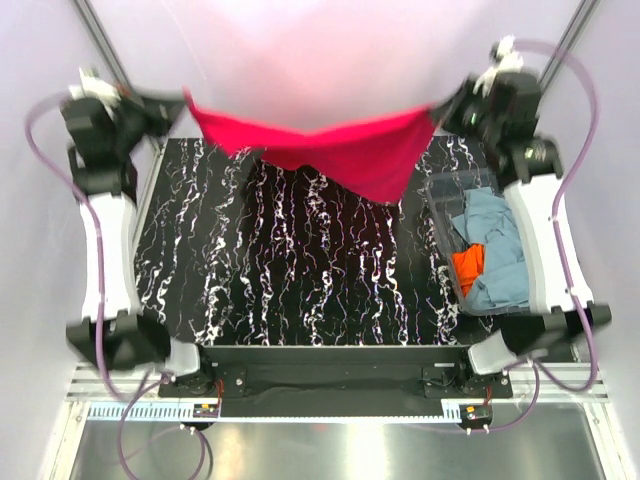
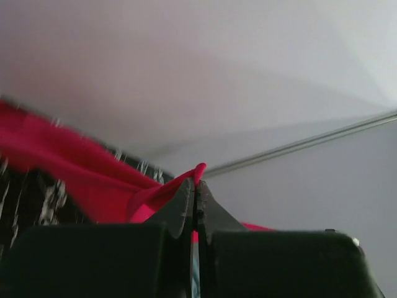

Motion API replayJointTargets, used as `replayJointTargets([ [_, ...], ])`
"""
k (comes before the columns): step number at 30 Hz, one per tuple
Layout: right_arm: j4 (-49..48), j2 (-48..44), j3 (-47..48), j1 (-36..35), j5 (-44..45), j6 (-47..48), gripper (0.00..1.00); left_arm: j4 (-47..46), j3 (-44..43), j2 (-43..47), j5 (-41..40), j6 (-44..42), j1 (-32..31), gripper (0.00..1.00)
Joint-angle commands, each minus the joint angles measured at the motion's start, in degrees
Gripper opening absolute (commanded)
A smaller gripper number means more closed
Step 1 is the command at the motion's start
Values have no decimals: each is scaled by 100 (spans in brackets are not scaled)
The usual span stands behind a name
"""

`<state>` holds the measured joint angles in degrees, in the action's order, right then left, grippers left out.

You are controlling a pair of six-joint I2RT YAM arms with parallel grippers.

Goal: Fold and stack the t-shirts
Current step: Flatten the tshirt out

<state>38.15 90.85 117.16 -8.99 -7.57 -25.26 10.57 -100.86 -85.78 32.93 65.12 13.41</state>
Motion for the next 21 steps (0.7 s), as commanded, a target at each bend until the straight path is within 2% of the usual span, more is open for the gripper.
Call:
replayJointTargets([
  [1, -440, -960, -1868, 12, -674, -531, 0, 875, 1723, 1298, -364, -569, -162, 0],
  [2, -501, -1112, -2325, 12, -919, -603, 0, 1216, 2075, 1474, -566, -667, -416, 0],
  [3, -536, -1261, -3130, 3, -1078, -629, 0, 1376, 2801, 1789, -907, -720, -540, 0],
  [5, -546, -1595, -3847, -50, -1429, -647, 0, 1527, 3700, 2107, -972, -431, -690, 0],
  [6, -528, -1684, -4468, -93, -1536, -639, 0, 1562, 4549, 2466, -1181, -369, -743, 0],
  [8, -458, -1825, -4982, -120, -1790, -490, 0, 1772, 5397, 2793, -1350, -1, -840, 0],
  [9, -240, -1834, -5349, -129, -1809, -411, 0, 1825, 6115, 3047, -1498, 35, -831, 0],
  [15, 631, -1755, -6204, -164, -1572, -366, 0, 3792, 7692, 3681, -2378, 746, -989, 2],
  [16, 684, -1816, -6293, -164, -1424, -314, 0, 4186, 7834, 3804, -2370, 1035, -1033, 6],
  [18, 755, -1904, -6503, -164, -1317, -243, 0, 4348, 8089, 3893, -2274, 1125, -1068, 37],
  [19, 807, -1956, -6531, -164, -1195, -156, 0, 4444, 8056, 3928, -2299, 969, -1068, 47],
  [20, 843, -1957, -6566, -164, -1168, -94, 0, 4558, 7803, 3963, -2421, 837, -1077, 64],
  [21, 904, -1957, -6566, -164, -1159, -41, 0, 4638, 7609, 3963, -2858, 653, -1103, 68],
])
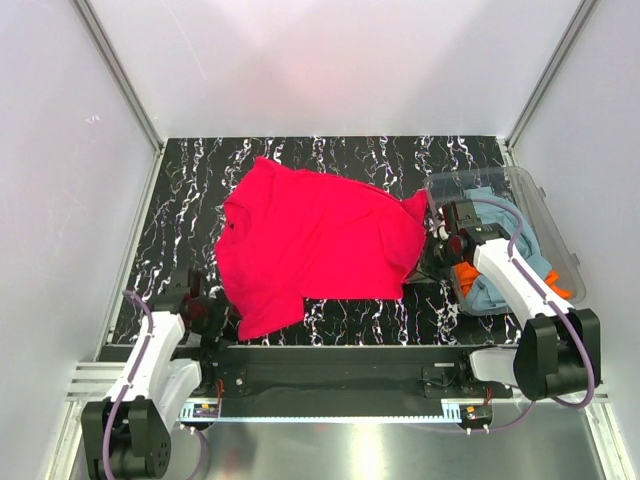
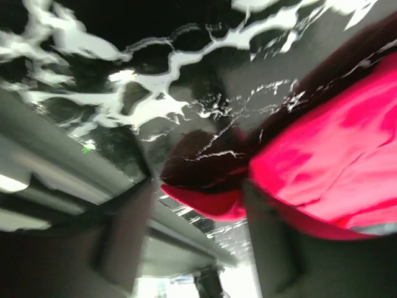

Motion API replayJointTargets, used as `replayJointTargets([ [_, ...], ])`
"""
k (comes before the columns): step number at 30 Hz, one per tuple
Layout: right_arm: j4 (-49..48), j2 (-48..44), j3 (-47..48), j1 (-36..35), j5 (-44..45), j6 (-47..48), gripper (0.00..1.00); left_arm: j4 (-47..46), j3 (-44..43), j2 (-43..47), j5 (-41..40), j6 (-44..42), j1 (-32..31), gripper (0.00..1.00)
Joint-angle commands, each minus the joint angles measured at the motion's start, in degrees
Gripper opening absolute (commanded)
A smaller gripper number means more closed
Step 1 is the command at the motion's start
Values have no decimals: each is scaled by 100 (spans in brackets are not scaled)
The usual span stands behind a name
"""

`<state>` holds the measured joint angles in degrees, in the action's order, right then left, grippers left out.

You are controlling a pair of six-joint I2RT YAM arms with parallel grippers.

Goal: Fold and stack the t-shirts
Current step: Flatten the tshirt out

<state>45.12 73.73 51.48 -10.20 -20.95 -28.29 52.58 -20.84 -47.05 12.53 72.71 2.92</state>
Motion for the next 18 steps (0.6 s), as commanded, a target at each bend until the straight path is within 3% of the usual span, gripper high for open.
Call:
replayJointTargets([
  [1, 233, -263, 2, -44, 196, 350, 0, 646, -621, 64, -1110, -604, -81, 69],
  [3, 243, -289, -33, -44, 188, 403, 0, 938, -1359, 12, -2091, -1002, -81, 88],
  [6, 243, -325, -77, -44, 135, 491, 0, 965, -2072, -41, -2615, -1671, -239, 87],
  [9, 234, -290, -60, -44, 21, 570, 0, 80, -2258, -225, -1978, -2418, -432, 68],
  [10, 234, -281, -51, -44, 3, 579, 0, -610, -2206, -356, -1670, -2663, -519, 62],
  [13, 243, -246, 54, -44, 21, 606, 0, -1493, -2029, -1162, -631, -2797, -704, 52],
  [18, 242, -175, 274, -44, 152, 606, 0, -2005, -2468, -2658, -611, -3271, -1179, 57],
])
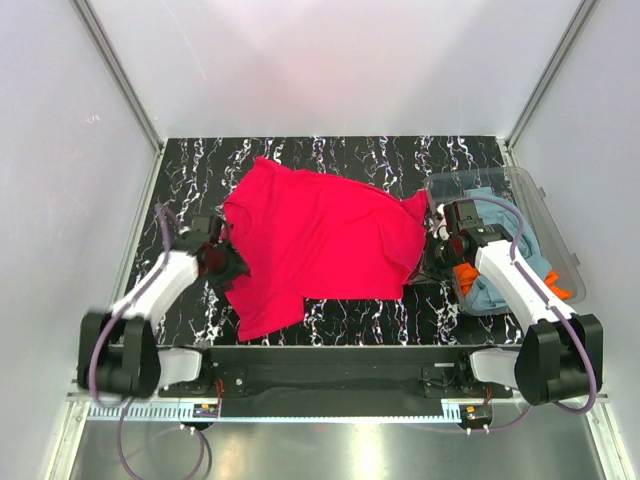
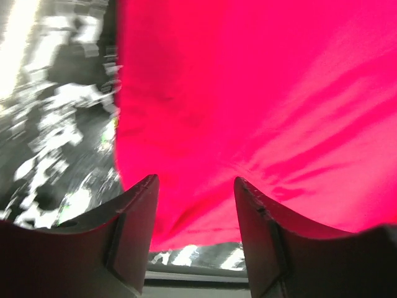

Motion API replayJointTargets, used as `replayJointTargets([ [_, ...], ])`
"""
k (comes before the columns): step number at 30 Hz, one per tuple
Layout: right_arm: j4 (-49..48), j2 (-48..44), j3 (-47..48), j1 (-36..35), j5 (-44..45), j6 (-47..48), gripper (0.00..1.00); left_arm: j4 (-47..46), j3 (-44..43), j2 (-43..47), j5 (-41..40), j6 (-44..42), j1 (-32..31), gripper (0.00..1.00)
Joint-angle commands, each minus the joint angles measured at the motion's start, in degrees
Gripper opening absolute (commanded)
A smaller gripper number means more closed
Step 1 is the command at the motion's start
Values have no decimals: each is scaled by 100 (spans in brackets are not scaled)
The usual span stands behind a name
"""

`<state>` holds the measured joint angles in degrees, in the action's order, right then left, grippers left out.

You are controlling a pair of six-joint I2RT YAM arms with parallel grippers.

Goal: Fold and stack the t-shirts
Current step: Flatten the tshirt out

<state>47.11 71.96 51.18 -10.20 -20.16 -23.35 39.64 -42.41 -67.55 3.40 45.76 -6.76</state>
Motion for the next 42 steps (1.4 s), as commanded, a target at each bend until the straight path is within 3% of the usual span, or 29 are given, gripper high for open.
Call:
replayJointTargets([
  [1, 26, 71, 322, -44, 100, 138, 0, -842, -407, -1089, 250, -768, -263, 58],
  [8, -61, 379, 472, -44, 337, 68, 0, -1335, -1681, -3225, 354, -1096, -273, 59],
  [15, -246, 1186, 761, -26, 838, 85, 0, -1205, -3455, -4712, 259, -1367, -159, 58],
  [17, -229, 1346, 945, -35, 996, 85, 0, -871, -4000, -4785, 240, -1377, -45, 56],
  [21, -220, 1505, 1078, -35, 1014, 138, 0, -677, -3775, -3971, 48, -1069, 157, 64],
  [25, -176, 1496, 1035, -35, 971, 287, 0, -545, -2706, -2734, -129, -1007, 360, 73],
  [31, -159, 1373, 850, -44, 734, 419, 0, -229, -1569, -842, -1234, -1560, 509, 72],
  [36, -159, 1215, 771, -35, 531, 428, 0, 439, -1366, -636, -1202, -2018, 536, 61],
  [42, -176, 1013, 701, -35, 382, 428, 0, 484, -988, -1197, -1026, -1649, 247, 64],
])
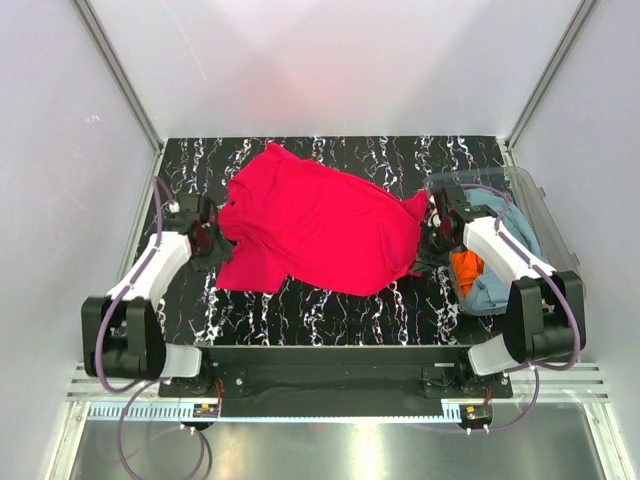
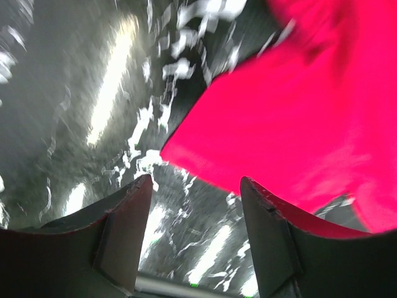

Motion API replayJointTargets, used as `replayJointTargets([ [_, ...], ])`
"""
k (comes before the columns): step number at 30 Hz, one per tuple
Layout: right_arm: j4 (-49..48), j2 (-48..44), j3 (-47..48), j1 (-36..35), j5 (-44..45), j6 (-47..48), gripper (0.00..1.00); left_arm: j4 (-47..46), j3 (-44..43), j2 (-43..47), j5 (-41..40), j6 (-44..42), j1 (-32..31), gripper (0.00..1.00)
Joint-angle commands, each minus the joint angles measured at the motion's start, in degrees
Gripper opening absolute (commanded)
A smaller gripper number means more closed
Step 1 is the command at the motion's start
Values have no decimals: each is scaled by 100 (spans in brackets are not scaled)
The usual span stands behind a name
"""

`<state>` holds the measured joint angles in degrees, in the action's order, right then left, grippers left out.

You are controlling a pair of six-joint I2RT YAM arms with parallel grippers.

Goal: Fold and stack the t-shirts
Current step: Flatten the tshirt out

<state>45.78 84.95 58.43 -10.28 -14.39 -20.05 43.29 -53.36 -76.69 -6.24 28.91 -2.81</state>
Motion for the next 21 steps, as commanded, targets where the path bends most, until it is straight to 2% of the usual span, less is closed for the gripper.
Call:
replayJointTargets([
  [1, -51, -312, -34, -26, -213, 98, 0, 110, 116, -399, -53, 27, -150, 64],
  [3, -52, -373, -51, -26, -248, 89, 0, -13, 177, -540, -123, 54, -141, 64],
  [9, -78, -540, -235, -26, -292, 54, 0, -294, 265, -865, -35, 106, -106, 55],
  [21, -157, -725, -456, -26, -345, 1, 0, -655, 380, -1243, -149, 10, 175, 50],
])
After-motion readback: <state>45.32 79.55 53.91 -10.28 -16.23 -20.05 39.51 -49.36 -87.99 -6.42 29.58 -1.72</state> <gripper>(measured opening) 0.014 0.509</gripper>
